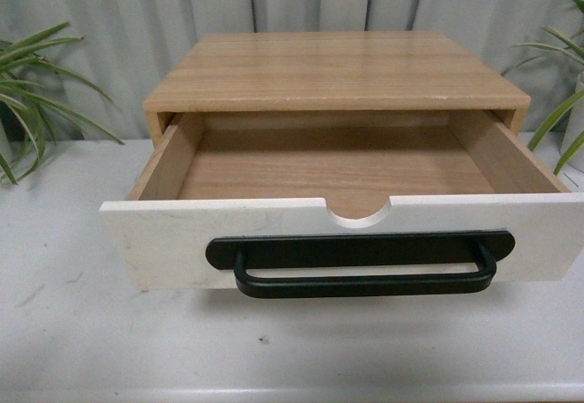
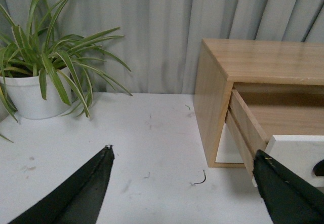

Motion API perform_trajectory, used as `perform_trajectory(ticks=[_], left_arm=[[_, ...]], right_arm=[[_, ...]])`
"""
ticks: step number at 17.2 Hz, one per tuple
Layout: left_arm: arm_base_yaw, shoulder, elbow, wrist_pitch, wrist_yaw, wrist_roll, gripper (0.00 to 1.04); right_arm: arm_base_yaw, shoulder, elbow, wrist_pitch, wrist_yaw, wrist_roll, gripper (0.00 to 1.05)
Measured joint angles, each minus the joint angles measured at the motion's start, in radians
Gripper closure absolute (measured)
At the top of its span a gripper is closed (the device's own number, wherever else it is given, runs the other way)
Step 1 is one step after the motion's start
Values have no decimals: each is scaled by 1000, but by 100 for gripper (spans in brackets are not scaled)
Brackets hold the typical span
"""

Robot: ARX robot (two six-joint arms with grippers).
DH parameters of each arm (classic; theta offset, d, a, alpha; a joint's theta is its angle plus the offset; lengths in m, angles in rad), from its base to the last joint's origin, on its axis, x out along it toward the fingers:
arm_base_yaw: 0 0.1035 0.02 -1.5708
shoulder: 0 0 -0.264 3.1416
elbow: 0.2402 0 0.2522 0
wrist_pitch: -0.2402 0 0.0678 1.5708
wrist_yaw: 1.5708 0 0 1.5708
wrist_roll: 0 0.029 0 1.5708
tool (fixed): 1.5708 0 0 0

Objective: Pull drawer

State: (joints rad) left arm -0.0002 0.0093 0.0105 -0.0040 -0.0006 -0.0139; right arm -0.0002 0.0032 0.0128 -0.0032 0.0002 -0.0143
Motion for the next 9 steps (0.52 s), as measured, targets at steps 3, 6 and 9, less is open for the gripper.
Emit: perform_trajectory(ticks=[3,6,9], left_arm=[[0,0,0,0,0,1,7],[0,0,0,0,0,1,7],[0,0,0,0,0,1,7]], right_arm=[[0,0,0,0,0,1,7],[0,0,0,0,0,1,6],[0,0,0,0,0,1,6]])
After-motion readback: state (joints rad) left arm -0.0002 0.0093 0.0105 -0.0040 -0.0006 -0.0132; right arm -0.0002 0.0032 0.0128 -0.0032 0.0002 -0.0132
